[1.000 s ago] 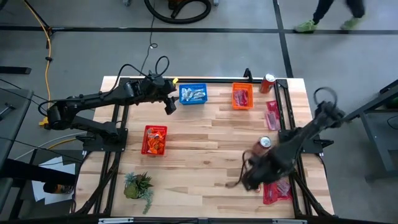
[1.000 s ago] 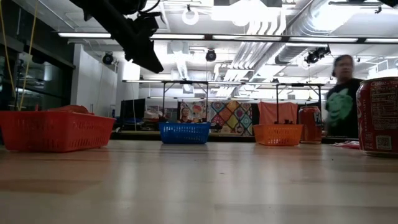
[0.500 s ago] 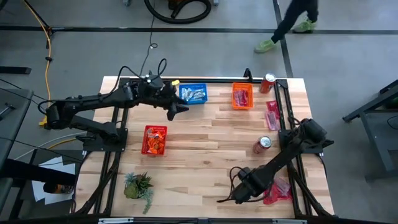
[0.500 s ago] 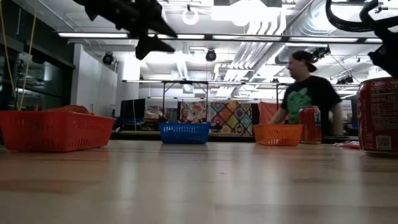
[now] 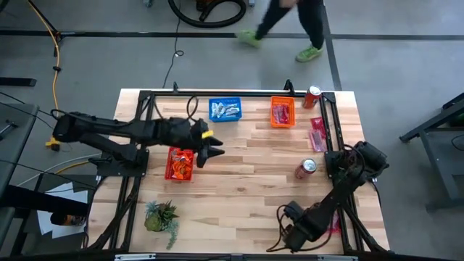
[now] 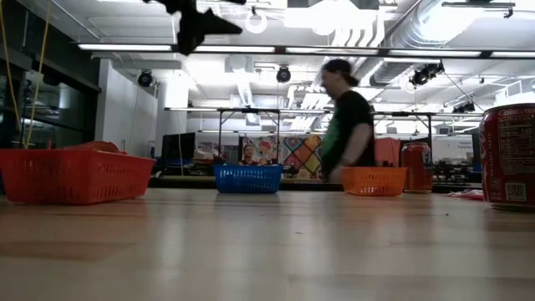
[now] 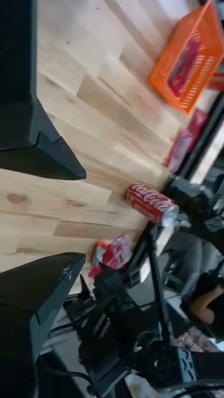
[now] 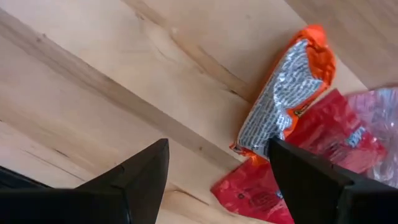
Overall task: Sort candy
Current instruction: Put the orange candy pack into the red basket
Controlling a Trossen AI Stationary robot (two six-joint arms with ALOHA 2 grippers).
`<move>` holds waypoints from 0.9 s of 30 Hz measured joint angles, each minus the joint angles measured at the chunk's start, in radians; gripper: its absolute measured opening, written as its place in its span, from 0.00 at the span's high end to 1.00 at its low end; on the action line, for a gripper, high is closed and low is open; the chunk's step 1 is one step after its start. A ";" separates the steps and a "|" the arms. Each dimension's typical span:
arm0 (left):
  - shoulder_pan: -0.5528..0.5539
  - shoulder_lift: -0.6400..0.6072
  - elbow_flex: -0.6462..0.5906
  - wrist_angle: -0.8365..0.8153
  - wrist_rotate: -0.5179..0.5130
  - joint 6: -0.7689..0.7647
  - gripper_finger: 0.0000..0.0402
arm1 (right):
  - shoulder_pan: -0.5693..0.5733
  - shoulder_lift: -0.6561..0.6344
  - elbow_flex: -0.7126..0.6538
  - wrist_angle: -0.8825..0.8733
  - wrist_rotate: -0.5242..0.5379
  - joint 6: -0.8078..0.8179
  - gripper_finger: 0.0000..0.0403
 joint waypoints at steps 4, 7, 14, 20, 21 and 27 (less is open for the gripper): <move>-0.090 -0.028 -0.029 0.019 -0.148 -0.008 0.53 | 0.018 0.000 0.000 -0.014 0.065 0.100 0.33; -0.131 -0.089 -0.108 0.080 -0.252 -0.053 0.53 | 0.014 0.000 0.000 -0.034 0.113 0.141 0.33; -0.145 -0.298 -0.304 0.164 -0.338 -0.224 0.53 | -0.031 0.000 0.000 -0.081 0.110 0.105 0.33; -0.145 -0.361 -0.313 0.163 -0.361 -0.216 0.53 | -0.037 -0.001 0.042 -0.128 0.115 0.067 0.33; -0.145 -0.364 -0.313 0.161 -0.364 -0.209 0.53 | -0.035 -0.002 0.058 -0.160 0.103 0.061 0.33; -0.145 -0.365 -0.313 0.151 -0.375 -0.172 0.53 | -0.021 -0.003 0.076 -0.240 0.042 0.038 0.33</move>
